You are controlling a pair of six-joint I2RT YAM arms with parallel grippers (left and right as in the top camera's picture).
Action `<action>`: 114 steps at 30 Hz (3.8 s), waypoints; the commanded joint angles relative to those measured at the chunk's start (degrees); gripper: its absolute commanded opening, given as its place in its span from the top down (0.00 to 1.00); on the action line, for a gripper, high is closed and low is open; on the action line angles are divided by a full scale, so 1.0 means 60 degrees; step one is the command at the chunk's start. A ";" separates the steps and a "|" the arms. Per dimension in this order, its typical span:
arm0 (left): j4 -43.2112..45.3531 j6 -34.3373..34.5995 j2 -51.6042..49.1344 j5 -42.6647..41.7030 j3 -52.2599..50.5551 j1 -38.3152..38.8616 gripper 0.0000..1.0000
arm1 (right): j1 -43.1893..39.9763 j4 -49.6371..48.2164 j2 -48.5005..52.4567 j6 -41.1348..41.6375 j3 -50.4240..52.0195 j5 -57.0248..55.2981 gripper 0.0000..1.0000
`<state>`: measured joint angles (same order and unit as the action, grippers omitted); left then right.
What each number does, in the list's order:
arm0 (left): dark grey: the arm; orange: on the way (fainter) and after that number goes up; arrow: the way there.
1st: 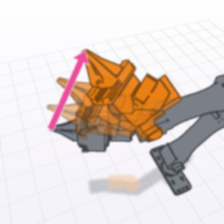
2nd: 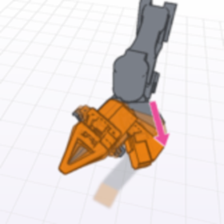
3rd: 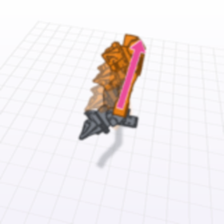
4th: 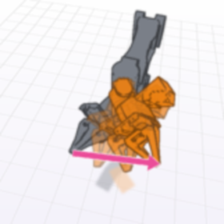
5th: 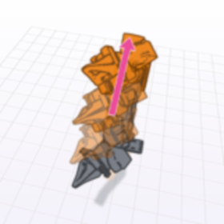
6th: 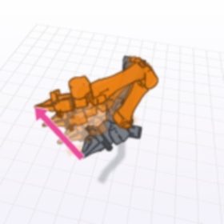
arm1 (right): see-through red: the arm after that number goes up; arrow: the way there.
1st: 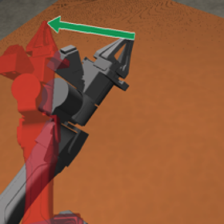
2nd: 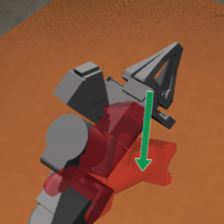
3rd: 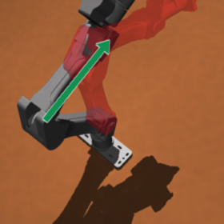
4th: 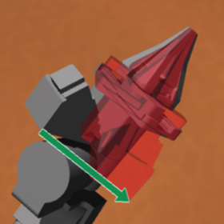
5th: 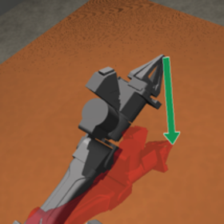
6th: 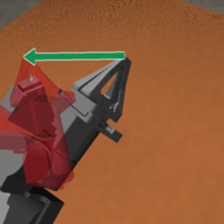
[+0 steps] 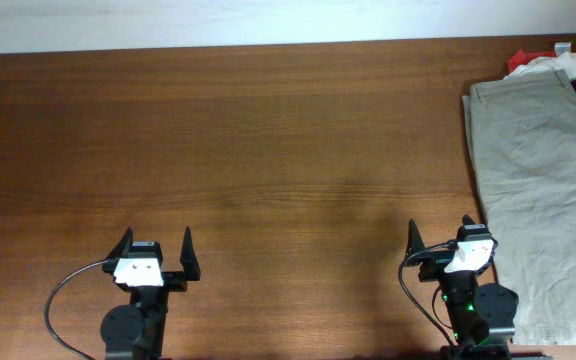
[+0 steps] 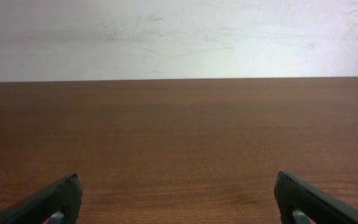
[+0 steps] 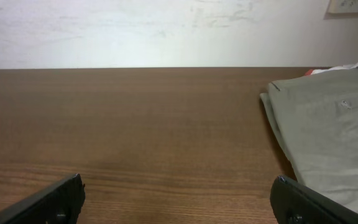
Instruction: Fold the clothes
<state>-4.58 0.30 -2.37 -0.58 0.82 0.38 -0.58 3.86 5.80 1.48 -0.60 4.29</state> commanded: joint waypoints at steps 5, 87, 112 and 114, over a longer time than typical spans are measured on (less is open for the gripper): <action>-0.0036 0.0124 -0.0025 0.0073 -0.0047 0.0062 0.01 | 0.0095 -0.0539 -0.0022 0.0597 0.0047 0.0634 0.01; -0.0036 0.0124 -0.0025 0.0069 -0.0047 0.0062 0.01 | 0.6721 0.3738 1.7879 0.2218 -1.5722 0.1497 0.96; -0.0036 0.0124 -0.0025 0.0073 -0.0047 0.0058 0.01 | -0.0820 1.1817 1.6032 0.3370 -1.5154 -0.1169 0.01; -0.0036 0.0124 -0.0025 0.0073 -0.0047 0.0058 0.01 | -0.1290 1.1613 1.6032 0.3075 -1.4207 -0.0484 0.00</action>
<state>-4.69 0.30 -2.85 -0.38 0.84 0.38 -5.98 74.22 102.63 19.90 -91.39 0.84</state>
